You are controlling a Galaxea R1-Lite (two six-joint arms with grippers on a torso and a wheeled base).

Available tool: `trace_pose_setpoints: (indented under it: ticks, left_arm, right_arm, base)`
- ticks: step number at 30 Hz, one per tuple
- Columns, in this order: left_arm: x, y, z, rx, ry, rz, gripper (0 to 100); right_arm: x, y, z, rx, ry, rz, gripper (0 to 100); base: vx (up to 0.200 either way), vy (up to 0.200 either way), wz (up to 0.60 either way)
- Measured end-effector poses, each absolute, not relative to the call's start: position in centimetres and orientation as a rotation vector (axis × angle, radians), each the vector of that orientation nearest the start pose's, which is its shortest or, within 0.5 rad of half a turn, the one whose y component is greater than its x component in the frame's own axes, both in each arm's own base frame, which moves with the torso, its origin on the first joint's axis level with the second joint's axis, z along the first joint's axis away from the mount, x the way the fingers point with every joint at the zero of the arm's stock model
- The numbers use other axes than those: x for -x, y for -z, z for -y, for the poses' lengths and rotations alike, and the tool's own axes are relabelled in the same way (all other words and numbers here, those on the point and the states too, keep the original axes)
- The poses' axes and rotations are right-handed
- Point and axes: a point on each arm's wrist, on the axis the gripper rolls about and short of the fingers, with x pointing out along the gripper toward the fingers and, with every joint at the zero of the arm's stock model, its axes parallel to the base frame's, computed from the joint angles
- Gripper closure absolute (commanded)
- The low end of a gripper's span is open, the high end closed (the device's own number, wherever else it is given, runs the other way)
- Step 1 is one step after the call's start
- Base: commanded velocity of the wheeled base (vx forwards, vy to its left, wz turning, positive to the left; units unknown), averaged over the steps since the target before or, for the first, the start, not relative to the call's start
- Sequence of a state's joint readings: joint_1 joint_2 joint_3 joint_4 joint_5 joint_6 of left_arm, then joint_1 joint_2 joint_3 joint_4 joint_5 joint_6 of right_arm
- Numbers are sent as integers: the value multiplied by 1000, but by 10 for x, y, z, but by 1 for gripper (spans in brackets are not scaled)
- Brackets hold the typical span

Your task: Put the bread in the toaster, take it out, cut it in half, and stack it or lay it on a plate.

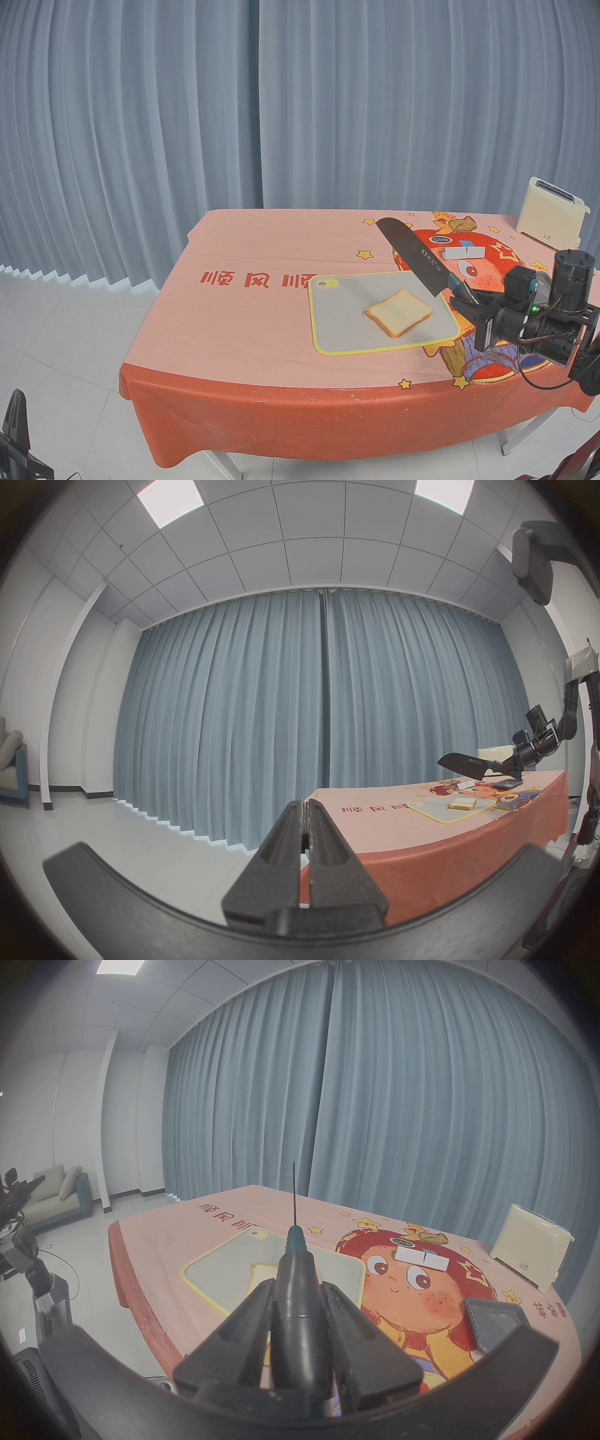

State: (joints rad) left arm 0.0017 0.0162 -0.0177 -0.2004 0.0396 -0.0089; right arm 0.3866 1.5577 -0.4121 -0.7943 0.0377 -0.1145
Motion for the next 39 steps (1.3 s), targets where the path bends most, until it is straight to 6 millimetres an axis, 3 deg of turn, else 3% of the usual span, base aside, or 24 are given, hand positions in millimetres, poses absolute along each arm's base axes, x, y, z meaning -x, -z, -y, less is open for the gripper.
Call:
trace_pose_setpoints:
  ticks: [21, 39]
  left_arm:
    - [25, -102, -1, 11, -29, 209, 100]
    - [26, -115, 1, -28, 27, 315, 100]
  right_arm:
    - [-211, -137, -87, 186, -445, -320, 100]
    - [-204, -137, -86, 207, -487, -313, 100]
  base:
    - [0, 0, 0]
    - [0, 0, 0]
